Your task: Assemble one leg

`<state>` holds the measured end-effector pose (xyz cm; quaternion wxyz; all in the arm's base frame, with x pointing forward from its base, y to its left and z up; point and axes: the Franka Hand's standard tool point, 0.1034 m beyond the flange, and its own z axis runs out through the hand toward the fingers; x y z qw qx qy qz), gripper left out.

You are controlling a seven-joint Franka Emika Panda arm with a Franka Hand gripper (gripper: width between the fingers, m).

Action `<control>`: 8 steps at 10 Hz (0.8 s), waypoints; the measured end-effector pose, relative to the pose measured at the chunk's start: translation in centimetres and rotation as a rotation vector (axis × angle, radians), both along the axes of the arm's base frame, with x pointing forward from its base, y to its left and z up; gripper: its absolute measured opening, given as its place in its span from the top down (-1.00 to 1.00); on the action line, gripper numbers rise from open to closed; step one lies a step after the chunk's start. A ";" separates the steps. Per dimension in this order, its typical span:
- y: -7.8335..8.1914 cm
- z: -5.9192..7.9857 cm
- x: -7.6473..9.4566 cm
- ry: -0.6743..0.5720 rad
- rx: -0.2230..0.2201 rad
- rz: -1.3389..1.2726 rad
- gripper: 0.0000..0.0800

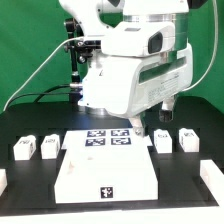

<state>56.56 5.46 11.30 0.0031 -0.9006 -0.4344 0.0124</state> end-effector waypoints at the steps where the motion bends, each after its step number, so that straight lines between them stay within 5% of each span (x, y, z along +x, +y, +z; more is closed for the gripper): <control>1: 0.0 0.0 0.0 0.000 0.000 0.000 -0.62; 8: 0.0 0.0 0.0 0.001 0.000 0.000 -0.62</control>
Offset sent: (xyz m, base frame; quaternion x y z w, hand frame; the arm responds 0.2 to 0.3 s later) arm 0.0000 0.0000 0.0000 0.0000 0.0000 0.0000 1.0000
